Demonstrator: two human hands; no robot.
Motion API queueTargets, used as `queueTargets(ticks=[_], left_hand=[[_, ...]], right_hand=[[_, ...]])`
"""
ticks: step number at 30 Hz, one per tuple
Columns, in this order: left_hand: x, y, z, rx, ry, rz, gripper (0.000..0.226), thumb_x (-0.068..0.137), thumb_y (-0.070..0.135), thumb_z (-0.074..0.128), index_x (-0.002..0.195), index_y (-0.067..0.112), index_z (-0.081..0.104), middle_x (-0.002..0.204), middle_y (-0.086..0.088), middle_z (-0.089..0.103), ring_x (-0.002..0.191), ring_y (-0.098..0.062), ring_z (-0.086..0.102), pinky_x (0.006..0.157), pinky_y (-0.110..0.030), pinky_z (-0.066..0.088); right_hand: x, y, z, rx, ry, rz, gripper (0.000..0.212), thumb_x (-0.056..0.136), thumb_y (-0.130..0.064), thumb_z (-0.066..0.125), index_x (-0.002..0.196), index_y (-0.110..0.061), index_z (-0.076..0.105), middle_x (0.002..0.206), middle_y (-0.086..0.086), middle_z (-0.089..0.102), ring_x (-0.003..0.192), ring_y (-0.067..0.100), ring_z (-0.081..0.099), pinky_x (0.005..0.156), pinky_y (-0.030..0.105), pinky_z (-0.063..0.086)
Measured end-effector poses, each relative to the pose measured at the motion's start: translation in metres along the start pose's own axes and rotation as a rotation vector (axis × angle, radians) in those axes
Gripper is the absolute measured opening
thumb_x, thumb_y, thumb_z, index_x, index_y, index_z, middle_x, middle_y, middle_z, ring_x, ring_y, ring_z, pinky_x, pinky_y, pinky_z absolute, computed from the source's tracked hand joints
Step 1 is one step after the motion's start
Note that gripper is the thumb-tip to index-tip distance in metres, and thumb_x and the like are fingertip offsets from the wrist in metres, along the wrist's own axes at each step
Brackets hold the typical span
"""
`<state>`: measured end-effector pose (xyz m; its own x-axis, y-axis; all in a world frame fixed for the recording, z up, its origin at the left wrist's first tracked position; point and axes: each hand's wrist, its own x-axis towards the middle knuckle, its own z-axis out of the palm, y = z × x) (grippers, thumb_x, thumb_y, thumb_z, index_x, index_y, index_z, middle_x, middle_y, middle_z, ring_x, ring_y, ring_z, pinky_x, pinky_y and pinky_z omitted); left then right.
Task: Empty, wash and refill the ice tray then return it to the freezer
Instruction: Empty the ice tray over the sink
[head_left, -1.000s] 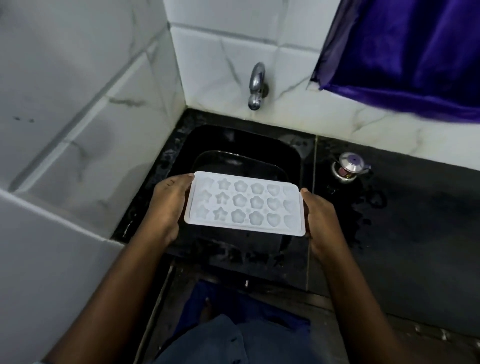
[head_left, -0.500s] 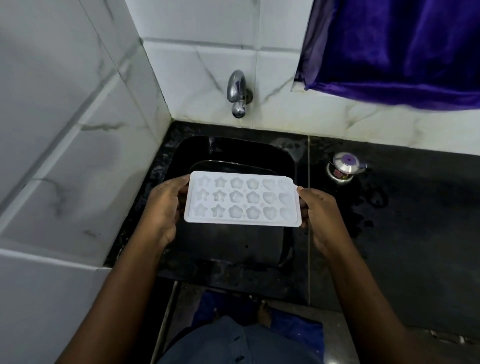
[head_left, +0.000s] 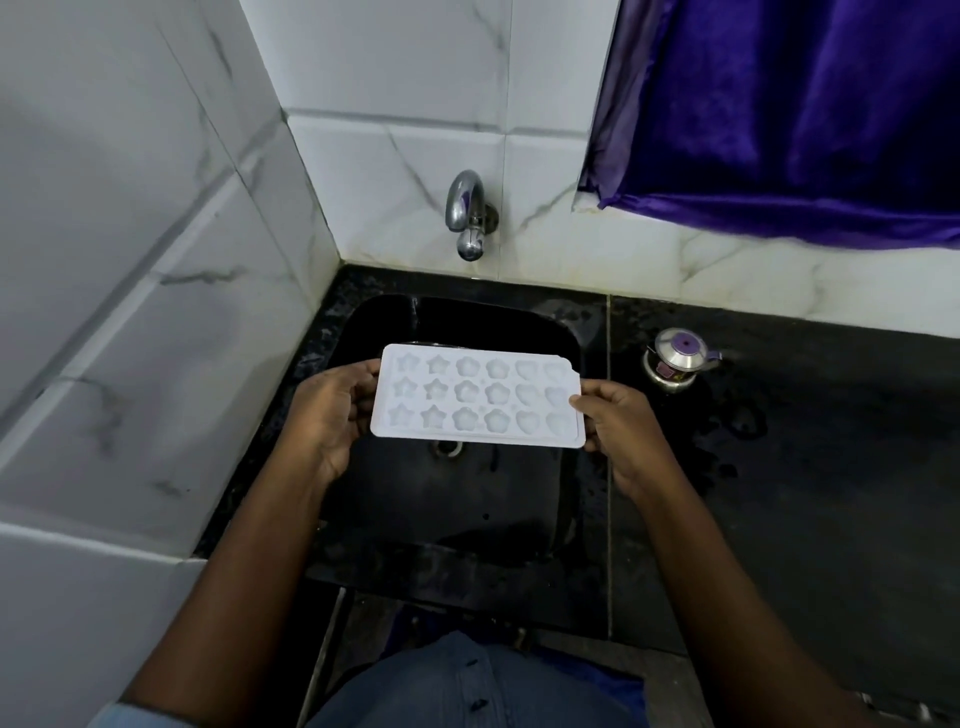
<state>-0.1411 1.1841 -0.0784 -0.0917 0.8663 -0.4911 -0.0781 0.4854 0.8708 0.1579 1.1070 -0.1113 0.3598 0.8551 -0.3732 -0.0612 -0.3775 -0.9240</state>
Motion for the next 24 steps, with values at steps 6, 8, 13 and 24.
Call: queueTargets(ticks=[6, 8, 13, 24], left_hand=[[0.031, -0.003, -0.002, 0.006, -0.004, -0.006, 0.036, 0.091, 0.005, 0.054, 0.121, 0.005, 0.074, 0.112, -0.019, 0.078, 0.096, -0.035, 0.074, 0.058, -0.031, 0.058], [0.037, -0.001, -0.002, 0.013, -0.022, 0.016, 0.033, 0.091, 0.002, 0.055, 0.116, 0.003, 0.076, 0.111, -0.02, 0.079, 0.098, -0.036, 0.076, 0.057, -0.03, 0.058], [0.048, 0.008, -0.003, 0.024, -0.044, 0.06, 0.033, 0.09, -0.011, 0.054, 0.114, -0.002, 0.075, 0.107, -0.021, 0.079, 0.094, -0.036, 0.076, 0.059, -0.033, 0.061], [0.072, 0.009, 0.007, 0.129, -0.012, 0.171, 0.055, 0.086, -0.025, 0.049, 0.13, 0.006, 0.063, 0.12, -0.015, 0.072, 0.111, -0.031, 0.07, 0.075, -0.034, 0.059]], right_hand=[[0.012, 0.002, 0.015, -0.051, 0.027, 0.013, 0.017, 0.101, -0.009, 0.062, 0.099, -0.014, 0.078, 0.085, 0.007, 0.078, 0.06, 0.013, 0.062, 0.05, 0.027, 0.042], [0.014, -0.003, 0.022, -0.067, 0.051, 0.002, 0.017, 0.101, -0.009, 0.061, 0.098, -0.015, 0.077, 0.087, 0.007, 0.077, 0.059, 0.011, 0.061, 0.047, 0.024, 0.042], [0.021, -0.012, 0.034, -0.065, 0.097, -0.015, 0.018, 0.102, -0.006, 0.059, 0.1, -0.01, 0.076, 0.089, 0.008, 0.075, 0.055, 0.006, 0.062, 0.042, 0.02, 0.041], [0.031, -0.004, 0.046, -0.004, 0.109, -0.033, 0.029, 0.099, -0.001, 0.059, 0.094, -0.026, 0.072, 0.104, 0.006, 0.078, 0.093, 0.024, 0.077, 0.078, 0.041, 0.063]])
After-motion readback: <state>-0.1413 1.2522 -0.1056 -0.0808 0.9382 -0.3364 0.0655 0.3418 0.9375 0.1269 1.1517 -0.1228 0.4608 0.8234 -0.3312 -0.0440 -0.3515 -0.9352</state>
